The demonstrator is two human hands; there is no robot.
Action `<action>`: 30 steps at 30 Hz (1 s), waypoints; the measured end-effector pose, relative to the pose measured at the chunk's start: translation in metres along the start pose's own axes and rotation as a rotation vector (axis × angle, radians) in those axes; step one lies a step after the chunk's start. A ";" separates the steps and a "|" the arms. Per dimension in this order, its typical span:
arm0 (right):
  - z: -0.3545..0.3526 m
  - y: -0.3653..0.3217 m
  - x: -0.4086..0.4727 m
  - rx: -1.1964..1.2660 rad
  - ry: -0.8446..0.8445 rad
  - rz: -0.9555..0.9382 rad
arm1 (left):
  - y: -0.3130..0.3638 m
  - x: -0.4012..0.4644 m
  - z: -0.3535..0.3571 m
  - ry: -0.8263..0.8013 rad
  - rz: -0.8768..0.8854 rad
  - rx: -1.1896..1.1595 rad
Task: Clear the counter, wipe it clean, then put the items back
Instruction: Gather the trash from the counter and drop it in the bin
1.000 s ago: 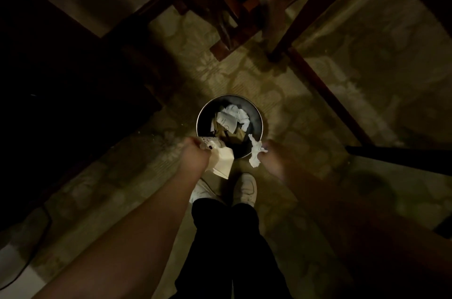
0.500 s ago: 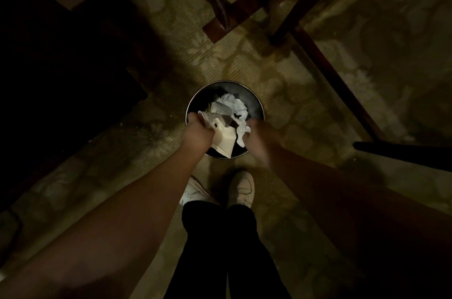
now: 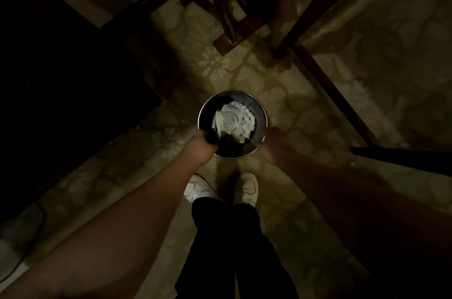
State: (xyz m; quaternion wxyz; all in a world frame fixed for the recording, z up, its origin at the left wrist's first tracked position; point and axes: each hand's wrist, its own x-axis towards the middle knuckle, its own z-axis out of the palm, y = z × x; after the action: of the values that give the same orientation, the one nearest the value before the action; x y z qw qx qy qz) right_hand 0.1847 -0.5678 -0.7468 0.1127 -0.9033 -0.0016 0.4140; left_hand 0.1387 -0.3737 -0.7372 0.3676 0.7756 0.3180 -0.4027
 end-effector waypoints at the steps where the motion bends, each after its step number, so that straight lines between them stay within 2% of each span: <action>1: -0.006 -0.002 -0.010 0.007 -0.018 -0.004 | 0.003 -0.011 -0.006 0.000 0.005 0.014; 8: -0.066 -0.029 -0.096 0.026 -0.081 -0.064 | 0.029 -0.113 -0.065 0.082 0.091 0.054; 12: -0.111 -0.062 -0.152 0.186 -0.099 -0.079 | 0.041 -0.188 -0.107 0.160 0.139 0.040; 14: -0.135 -0.077 -0.181 0.187 -0.116 -0.130 | 0.045 -0.224 -0.124 0.200 0.159 0.031; 20: -0.200 -0.119 -0.265 0.070 -0.040 -0.314 | 0.046 -0.331 -0.170 0.354 0.201 0.014; 25: -0.240 -0.159 -0.326 -0.013 0.099 -0.483 | 0.032 -0.415 -0.203 0.519 0.224 -0.033; 30: -0.265 -0.200 -0.376 -0.050 0.126 -0.650 | 0.003 -0.491 -0.231 0.710 0.244 -0.127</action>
State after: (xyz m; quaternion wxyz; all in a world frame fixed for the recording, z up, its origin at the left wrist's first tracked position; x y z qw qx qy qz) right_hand 0.1545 -0.4623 -0.2570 0.2163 -0.8818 -0.2928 0.2997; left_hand -0.0009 -0.2815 -0.2217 0.3270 0.8748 0.3551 -0.0417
